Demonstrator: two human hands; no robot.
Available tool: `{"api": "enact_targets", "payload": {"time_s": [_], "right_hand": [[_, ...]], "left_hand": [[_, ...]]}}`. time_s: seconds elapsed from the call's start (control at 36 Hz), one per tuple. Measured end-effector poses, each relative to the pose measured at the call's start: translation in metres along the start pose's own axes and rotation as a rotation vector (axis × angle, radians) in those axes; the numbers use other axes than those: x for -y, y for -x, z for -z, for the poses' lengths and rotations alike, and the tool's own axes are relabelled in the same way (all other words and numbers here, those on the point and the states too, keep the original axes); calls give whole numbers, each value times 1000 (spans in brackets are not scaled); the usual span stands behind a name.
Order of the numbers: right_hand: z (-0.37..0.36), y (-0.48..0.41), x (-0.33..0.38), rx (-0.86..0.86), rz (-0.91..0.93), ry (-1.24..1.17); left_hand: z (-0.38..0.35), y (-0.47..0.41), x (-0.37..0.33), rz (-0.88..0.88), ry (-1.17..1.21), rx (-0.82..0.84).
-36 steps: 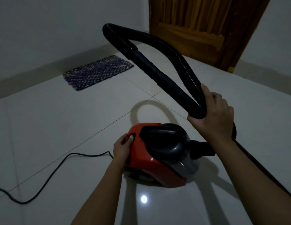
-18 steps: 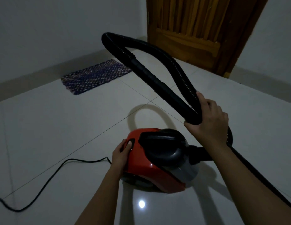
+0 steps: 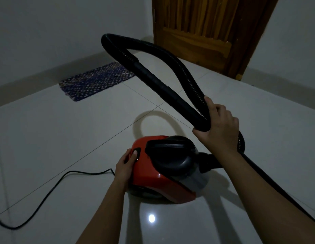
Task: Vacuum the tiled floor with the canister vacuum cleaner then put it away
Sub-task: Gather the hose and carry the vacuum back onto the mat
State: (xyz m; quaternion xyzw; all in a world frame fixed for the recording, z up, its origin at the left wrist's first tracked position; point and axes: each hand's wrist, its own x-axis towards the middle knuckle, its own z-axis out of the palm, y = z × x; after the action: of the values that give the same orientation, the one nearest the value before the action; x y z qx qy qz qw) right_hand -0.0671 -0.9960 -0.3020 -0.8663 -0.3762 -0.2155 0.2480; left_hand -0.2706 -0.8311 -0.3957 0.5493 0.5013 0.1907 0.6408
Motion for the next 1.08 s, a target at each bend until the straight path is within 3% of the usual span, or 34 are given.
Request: {"api": "enact_targets", "payload": {"time_s": [0.39, 0.56, 0.67, 0.72, 0.78, 0.86, 1.08], "right_hand": [[5, 3, -5, 18, -10, -3], [8, 3, -7, 27, -25, -11], [11, 3, -8, 26, -30, -27], [13, 2, -9, 16, -34, -35], [15, 1, -10, 23, -42, -51], [21, -1, -12, 48, -68, -80], [34, -9, -18, 143, -122, -159]], "left_hand": [[-6, 15, -3, -26, -39, -38], [-14, 18, -19, -181, -538, -45], [-19, 23, -45, -437, -580, -65], [-27, 31, -63, -541, -584, 21], [-34, 34, -73, -593, -664, 236], [-38, 34, -81, -627, -946, 470], [-49, 38, -104, -721, -1370, 590]]}}
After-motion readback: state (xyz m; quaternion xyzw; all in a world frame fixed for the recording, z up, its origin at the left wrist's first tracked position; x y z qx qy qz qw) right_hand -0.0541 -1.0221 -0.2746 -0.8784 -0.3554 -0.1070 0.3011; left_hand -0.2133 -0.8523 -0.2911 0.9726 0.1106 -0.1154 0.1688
